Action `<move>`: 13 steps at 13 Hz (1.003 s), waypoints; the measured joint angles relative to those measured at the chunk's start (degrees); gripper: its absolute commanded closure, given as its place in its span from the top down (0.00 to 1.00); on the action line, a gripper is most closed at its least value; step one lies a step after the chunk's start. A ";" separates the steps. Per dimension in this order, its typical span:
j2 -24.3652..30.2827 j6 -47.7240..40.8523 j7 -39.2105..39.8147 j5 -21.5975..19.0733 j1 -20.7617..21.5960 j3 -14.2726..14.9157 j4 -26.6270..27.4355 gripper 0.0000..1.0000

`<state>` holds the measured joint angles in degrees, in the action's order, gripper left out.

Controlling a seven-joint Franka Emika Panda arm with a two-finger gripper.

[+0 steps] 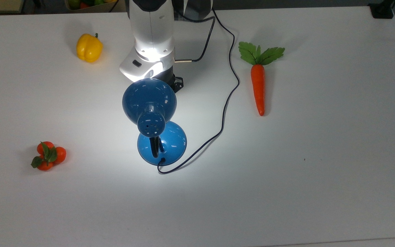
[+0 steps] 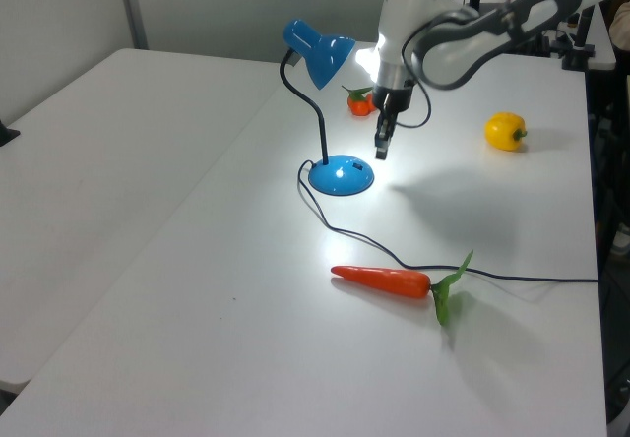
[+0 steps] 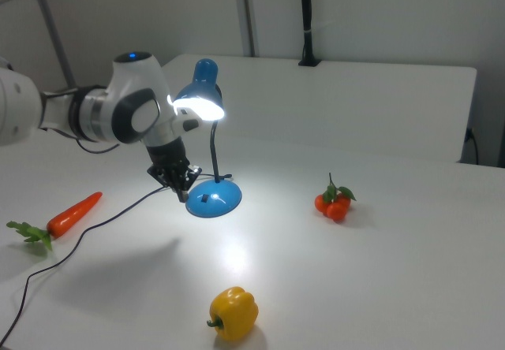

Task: Turn on desk lamp

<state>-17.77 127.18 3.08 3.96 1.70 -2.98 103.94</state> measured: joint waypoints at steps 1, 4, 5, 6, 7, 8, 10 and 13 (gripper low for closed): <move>1.95 -4.35 0.00 0.00 0.00 0.00 -0.10 0.00; 10.19 -17.30 0.00 0.02 0.00 0.00 -0.32 0.03; 12.28 -19.53 0.00 0.02 0.00 0.00 -0.35 0.05; 14.30 -21.53 -0.02 0.03 0.00 0.00 -0.37 0.12; 16.27 -23.54 -0.04 0.03 0.00 0.00 -0.42 0.23; 18.15 -25.65 -0.10 0.03 0.00 0.00 -0.57 0.33; 21.58 -31.71 -0.34 0.06 -0.12 0.05 -2.14 1.00; 22.49 -34.85 -0.42 0.12 -0.65 0.55 -4.81 1.00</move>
<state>4.71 92.33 2.66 4.08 1.05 -2.44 99.14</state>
